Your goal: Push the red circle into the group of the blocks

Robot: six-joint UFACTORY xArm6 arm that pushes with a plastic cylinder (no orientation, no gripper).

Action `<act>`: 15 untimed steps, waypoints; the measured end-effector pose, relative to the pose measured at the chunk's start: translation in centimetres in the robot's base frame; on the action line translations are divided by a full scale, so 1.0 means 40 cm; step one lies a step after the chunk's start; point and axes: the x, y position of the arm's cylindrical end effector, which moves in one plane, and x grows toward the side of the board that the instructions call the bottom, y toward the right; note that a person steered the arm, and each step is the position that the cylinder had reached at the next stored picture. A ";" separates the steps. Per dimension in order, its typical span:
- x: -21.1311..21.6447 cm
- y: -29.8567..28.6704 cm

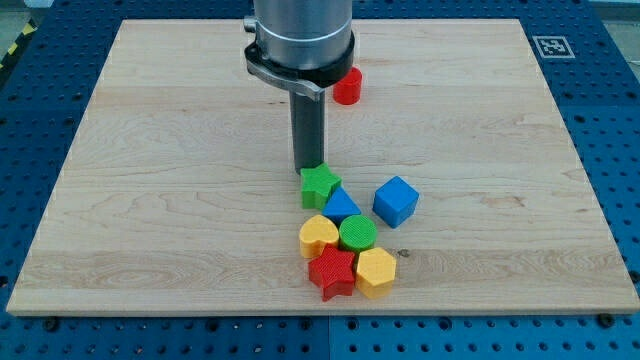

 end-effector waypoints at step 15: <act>-0.242 0.094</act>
